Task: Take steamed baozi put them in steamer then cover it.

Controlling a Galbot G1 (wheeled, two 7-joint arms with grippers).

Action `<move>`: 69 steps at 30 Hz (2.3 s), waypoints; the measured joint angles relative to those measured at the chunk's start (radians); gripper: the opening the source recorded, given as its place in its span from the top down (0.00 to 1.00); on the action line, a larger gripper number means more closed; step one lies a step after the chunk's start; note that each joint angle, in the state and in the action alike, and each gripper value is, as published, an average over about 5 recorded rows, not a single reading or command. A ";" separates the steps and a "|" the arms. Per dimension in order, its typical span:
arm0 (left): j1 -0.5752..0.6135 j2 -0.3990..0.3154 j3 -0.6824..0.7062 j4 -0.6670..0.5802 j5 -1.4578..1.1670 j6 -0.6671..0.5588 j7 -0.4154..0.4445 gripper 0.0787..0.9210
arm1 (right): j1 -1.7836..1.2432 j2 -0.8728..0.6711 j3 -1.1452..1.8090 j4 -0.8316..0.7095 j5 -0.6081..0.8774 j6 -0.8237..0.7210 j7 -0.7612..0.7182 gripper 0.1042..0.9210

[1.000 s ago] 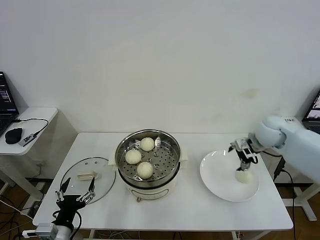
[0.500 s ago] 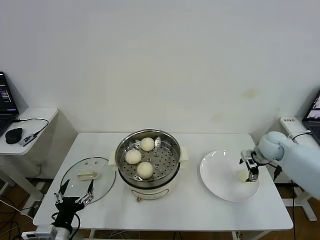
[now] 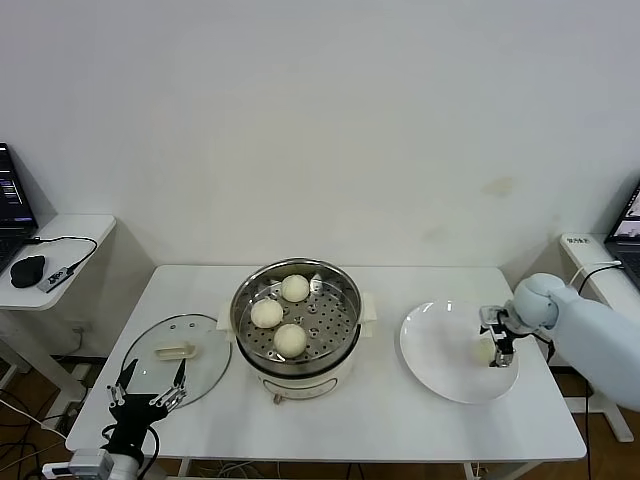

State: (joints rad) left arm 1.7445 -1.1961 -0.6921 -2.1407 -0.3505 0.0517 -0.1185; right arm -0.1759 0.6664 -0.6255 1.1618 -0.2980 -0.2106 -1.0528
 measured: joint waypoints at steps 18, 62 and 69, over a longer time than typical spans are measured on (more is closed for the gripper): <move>0.006 -0.006 -0.002 -0.005 0.001 0.000 -0.001 0.12 | 0.014 0.006 0.002 -0.006 -0.002 -0.011 -0.019 0.42; -0.029 -0.009 -0.002 -0.022 -0.007 0.022 -0.003 0.12 | 0.753 0.309 -0.567 0.289 0.706 -0.373 0.129 0.43; -0.026 -0.017 -0.012 -0.025 -0.006 0.019 -0.004 0.12 | 0.724 0.427 -0.585 0.246 0.765 -0.440 0.187 0.43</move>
State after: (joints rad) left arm 1.7184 -1.2129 -0.7042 -2.1655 -0.3568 0.0702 -0.1223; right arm 0.5477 1.0933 -1.2101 1.4079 0.4675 -0.6504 -0.8659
